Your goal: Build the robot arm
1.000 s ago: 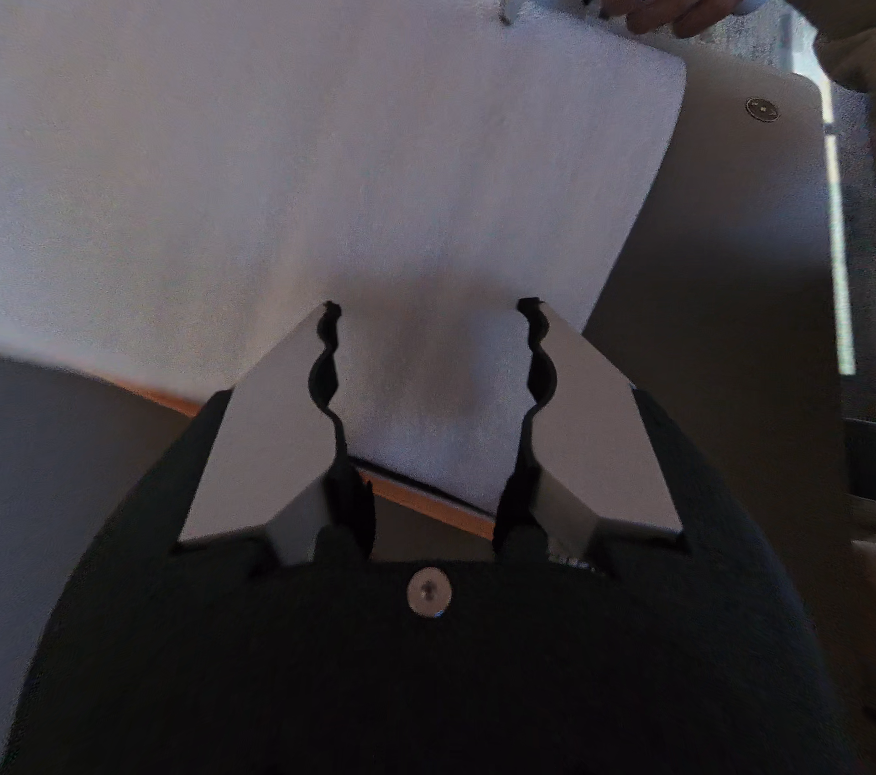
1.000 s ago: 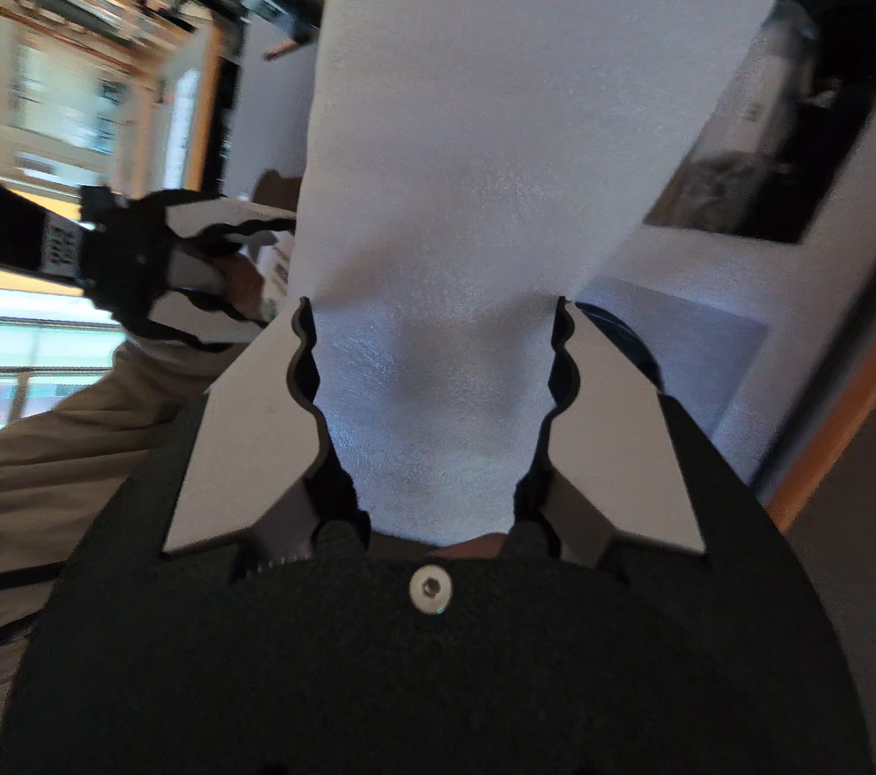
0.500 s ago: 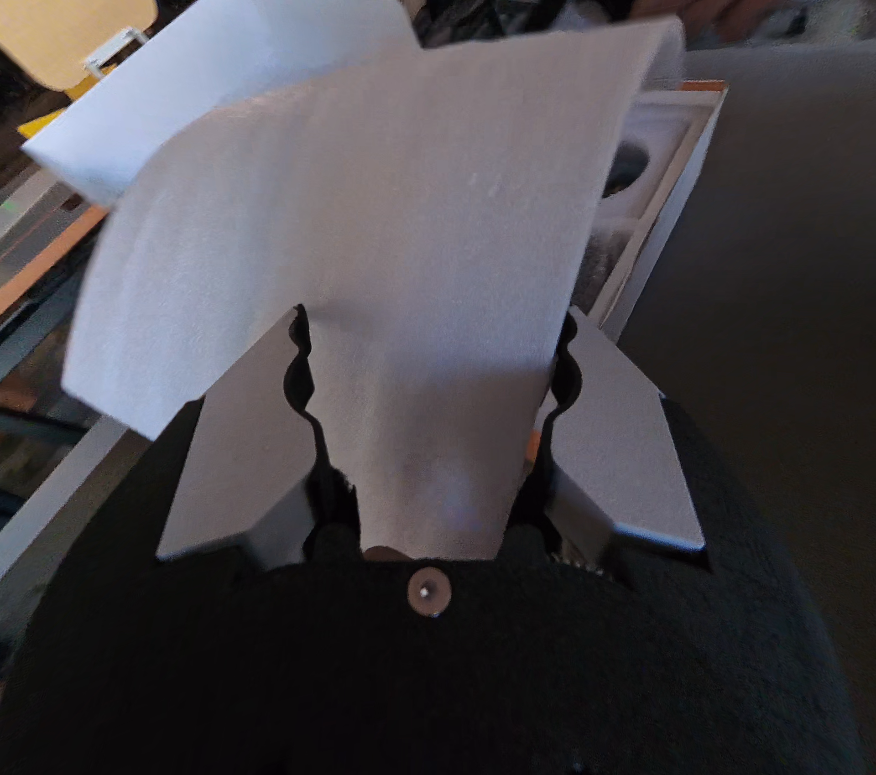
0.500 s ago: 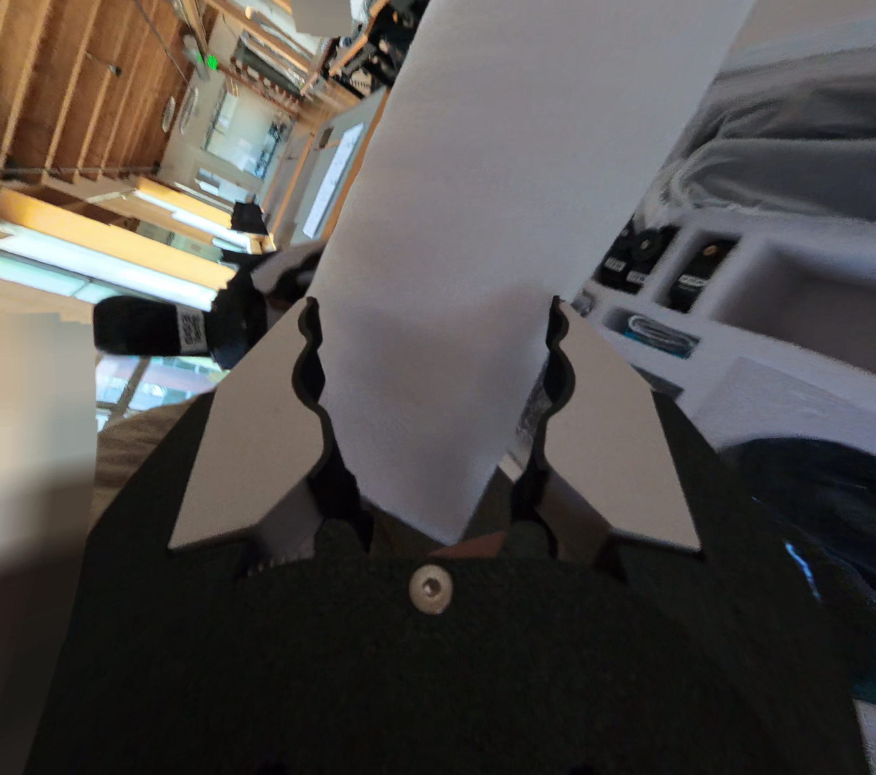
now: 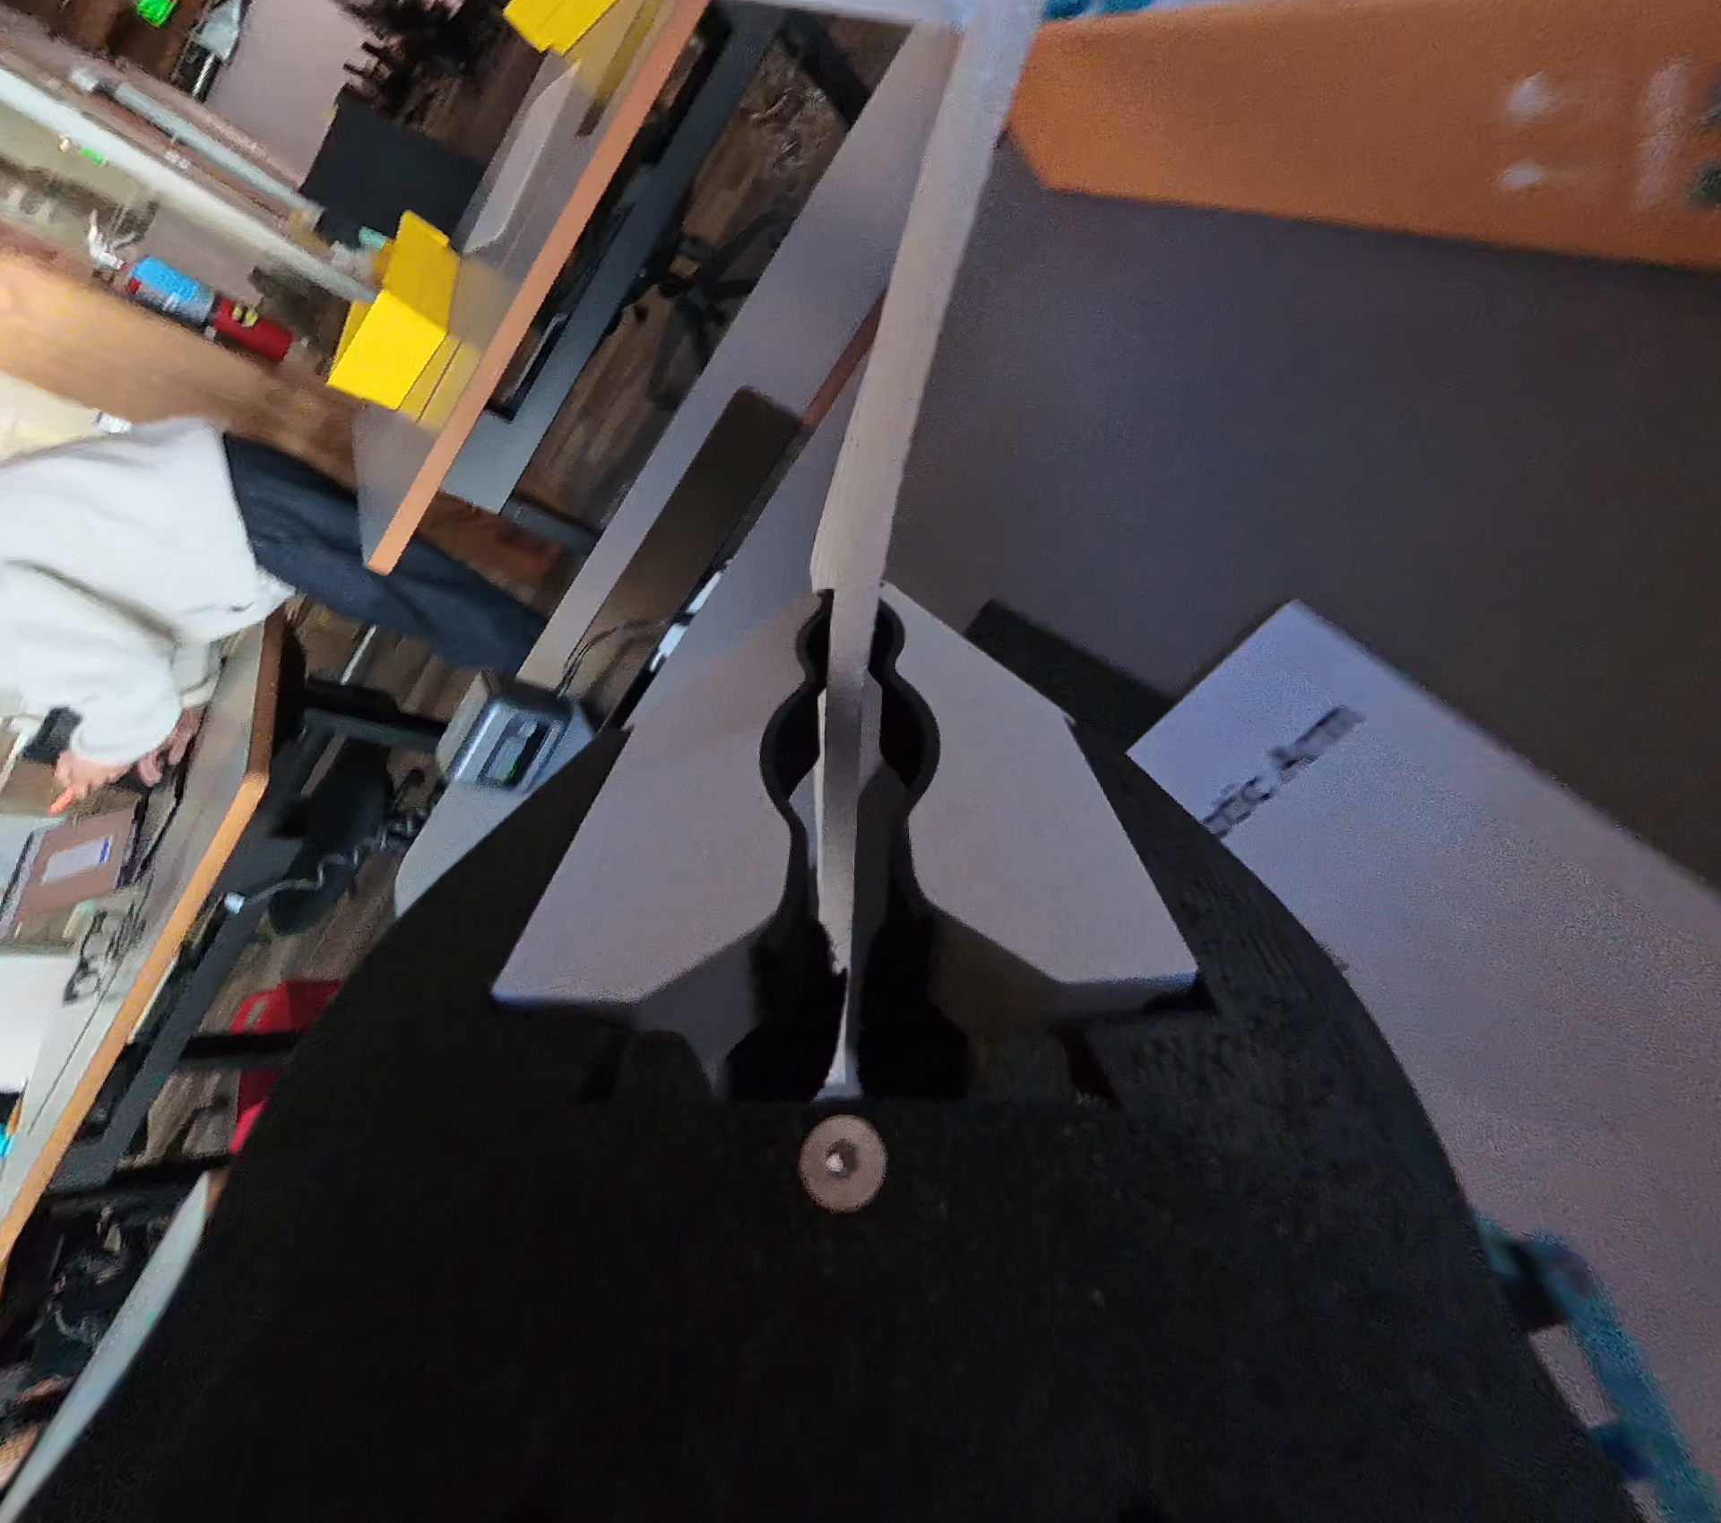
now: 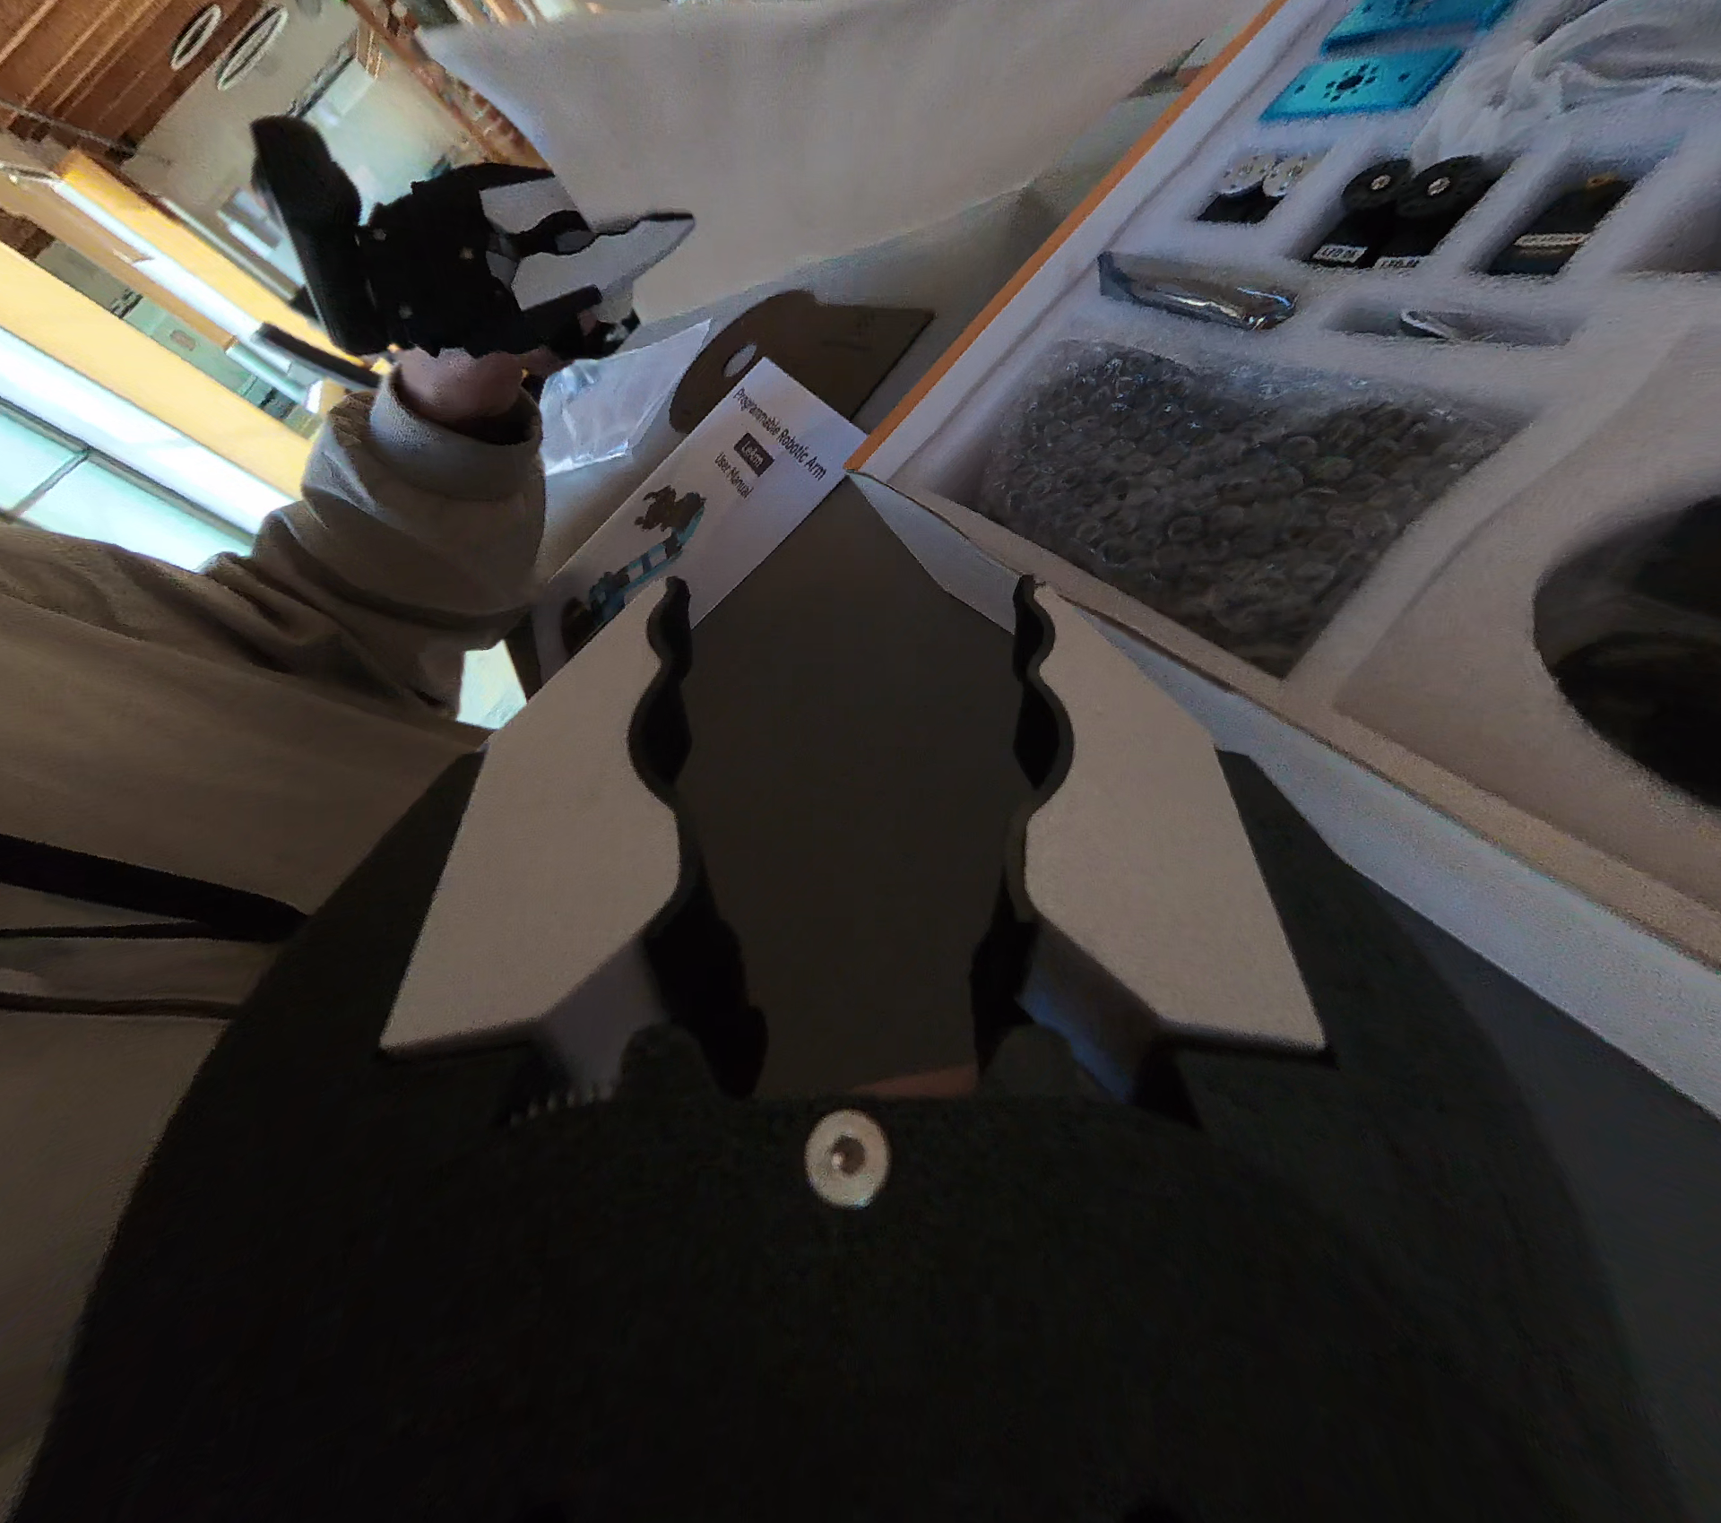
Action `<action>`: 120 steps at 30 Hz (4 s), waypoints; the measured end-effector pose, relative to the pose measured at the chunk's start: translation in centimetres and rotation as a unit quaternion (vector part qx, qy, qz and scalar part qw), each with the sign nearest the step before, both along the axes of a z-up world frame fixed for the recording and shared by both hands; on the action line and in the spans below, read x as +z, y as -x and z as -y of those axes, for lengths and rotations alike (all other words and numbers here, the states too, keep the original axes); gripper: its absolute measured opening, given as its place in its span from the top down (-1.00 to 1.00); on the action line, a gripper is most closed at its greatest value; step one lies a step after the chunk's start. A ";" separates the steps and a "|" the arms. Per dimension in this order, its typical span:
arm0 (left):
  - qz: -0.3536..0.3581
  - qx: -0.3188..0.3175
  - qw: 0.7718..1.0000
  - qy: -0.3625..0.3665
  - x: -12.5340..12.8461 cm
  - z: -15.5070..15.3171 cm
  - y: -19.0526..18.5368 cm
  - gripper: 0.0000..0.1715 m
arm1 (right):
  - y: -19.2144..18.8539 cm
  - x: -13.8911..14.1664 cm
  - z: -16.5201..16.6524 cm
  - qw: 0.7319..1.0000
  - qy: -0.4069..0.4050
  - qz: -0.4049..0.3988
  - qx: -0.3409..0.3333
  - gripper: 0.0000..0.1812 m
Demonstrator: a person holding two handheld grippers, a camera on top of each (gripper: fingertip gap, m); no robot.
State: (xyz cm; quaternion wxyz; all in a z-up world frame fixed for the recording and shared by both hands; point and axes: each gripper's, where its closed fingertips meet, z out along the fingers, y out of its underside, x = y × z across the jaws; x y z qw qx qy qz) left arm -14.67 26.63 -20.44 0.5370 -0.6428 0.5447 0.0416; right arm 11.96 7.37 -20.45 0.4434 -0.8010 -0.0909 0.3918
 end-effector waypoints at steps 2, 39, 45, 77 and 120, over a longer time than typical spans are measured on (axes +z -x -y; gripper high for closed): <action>0.009 0.021 1.000 -0.010 0.6 -1.7 3.3 0.95 | 0.0 -0.1 0.9 1.000 -0.020 0.005 -0.019 0.24; -0.143 0.039 0.987 -0.063 -2.2 -10.9 15.7 0.95 | 5.0 1.5 0.2 0.989 -0.077 -0.115 -0.057 0.31; -0.014 0.091 0.994 -0.054 6.5 -17.0 10.5 0.96 | 5.3 1.4 1.0 0.991 -0.075 -0.096 -0.048 0.31; -0.167 -0.003 0.969 0.184 -13.0 -17.5 3.9 0.52 | -2.1 0.4 4.1 0.985 -0.070 -0.132 -0.086 0.32; 0.022 0.068 0.950 0.305 -10.4 -13.5 8.4 0.13 | -2.0 0.9 7.1 0.983 -0.084 -0.119 -0.112 0.33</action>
